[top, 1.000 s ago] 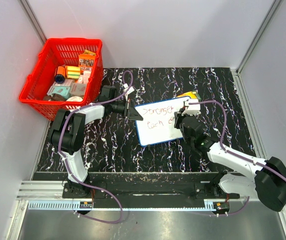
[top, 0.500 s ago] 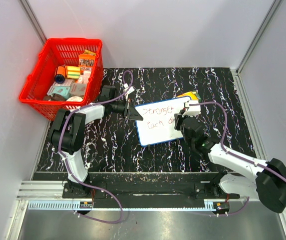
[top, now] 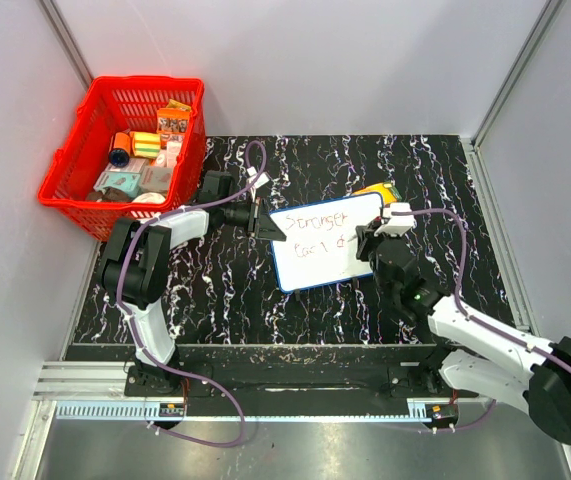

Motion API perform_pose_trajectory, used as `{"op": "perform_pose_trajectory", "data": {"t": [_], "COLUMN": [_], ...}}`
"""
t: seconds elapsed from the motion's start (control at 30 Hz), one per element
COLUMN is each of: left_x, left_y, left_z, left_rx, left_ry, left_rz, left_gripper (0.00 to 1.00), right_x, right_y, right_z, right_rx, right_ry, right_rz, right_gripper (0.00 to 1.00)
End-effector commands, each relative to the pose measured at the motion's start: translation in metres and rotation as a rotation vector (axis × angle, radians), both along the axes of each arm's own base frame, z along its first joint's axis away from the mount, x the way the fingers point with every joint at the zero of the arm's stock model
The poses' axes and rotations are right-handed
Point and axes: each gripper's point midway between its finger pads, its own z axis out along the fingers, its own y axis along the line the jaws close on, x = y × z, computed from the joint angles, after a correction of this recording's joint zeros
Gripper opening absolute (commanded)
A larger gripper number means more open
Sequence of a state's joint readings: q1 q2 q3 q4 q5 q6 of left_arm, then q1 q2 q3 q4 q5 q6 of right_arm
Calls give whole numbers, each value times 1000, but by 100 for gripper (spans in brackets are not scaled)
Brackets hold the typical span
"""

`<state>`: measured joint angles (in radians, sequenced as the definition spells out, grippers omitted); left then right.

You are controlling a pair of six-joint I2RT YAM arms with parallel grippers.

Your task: Write a sentence on the whiteboard

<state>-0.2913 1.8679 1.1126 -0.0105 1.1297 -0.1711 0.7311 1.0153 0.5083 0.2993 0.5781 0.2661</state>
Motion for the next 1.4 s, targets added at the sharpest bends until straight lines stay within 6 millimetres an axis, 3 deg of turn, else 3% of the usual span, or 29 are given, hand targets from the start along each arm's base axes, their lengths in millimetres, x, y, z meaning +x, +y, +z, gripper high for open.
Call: {"op": "perform_pose_trajectory", "data": {"t": [0.0,0.33,0.87,1.37], "left_x": [15,14,14,14], "left_y": [14,14,15,14], "left_z": [-67,-67,-69,-67], "left_rx": [253,254,262,258], "left_ry": [-80,-80,-75,-77], "left_rz": [90,90,93,90], "left_gripper": [0,0,0,0], "right_x": [8,26,26,32], "right_y": [-16,-12,-2,8], "right_z": [26,21,28,16], "right_rx": [43,45,74,55], "right_ry": [-79,-49,-75,-38], "right_rz": [-74,-77,-29,-6], "right_gripper": [0,0,0,0]}}
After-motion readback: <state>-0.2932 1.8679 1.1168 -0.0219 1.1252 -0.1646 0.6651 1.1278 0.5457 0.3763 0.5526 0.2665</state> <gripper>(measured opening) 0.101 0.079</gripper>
